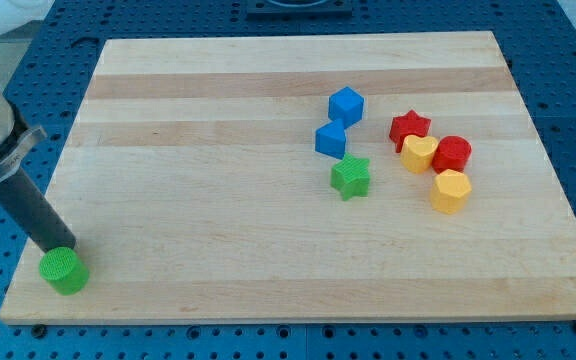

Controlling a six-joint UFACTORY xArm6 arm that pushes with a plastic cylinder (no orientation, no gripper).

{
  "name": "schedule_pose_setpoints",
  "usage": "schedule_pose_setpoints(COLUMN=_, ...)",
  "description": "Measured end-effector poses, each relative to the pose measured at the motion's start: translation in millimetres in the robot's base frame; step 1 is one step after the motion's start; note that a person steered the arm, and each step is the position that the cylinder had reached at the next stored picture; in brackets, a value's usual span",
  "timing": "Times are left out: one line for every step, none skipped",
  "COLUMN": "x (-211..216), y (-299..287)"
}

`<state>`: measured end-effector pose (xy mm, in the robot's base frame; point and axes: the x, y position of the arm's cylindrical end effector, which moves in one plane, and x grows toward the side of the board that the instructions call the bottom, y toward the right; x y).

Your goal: Point your arm at green star

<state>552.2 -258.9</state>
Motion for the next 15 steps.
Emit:
schedule_pose_setpoints(x=0.3, y=0.0)
schedule_pose_setpoints(x=-22.1, y=0.0)
schedule_pose_setpoints(x=-37.7, y=1.1)
schedule_pose_setpoints(x=-43.5, y=27.2)
schedule_pose_setpoints(x=-43.6, y=57.0)
schedule_pose_setpoints(x=-43.6, y=58.8)
schedule_pose_setpoints(x=-43.6, y=62.0)
schedule_pose_setpoints(x=-43.6, y=94.9)
schedule_pose_setpoints(x=-43.6, y=123.2)
schedule_pose_setpoints(x=-43.6, y=124.1)
schedule_pose_setpoints(x=-43.6, y=125.4)
schedule_pose_setpoints(x=-43.8, y=151.1)
schedule_pose_setpoints(x=-43.8, y=166.6)
schedule_pose_setpoints(x=-43.8, y=204.3)
schedule_pose_setpoints(x=-43.9, y=228.4)
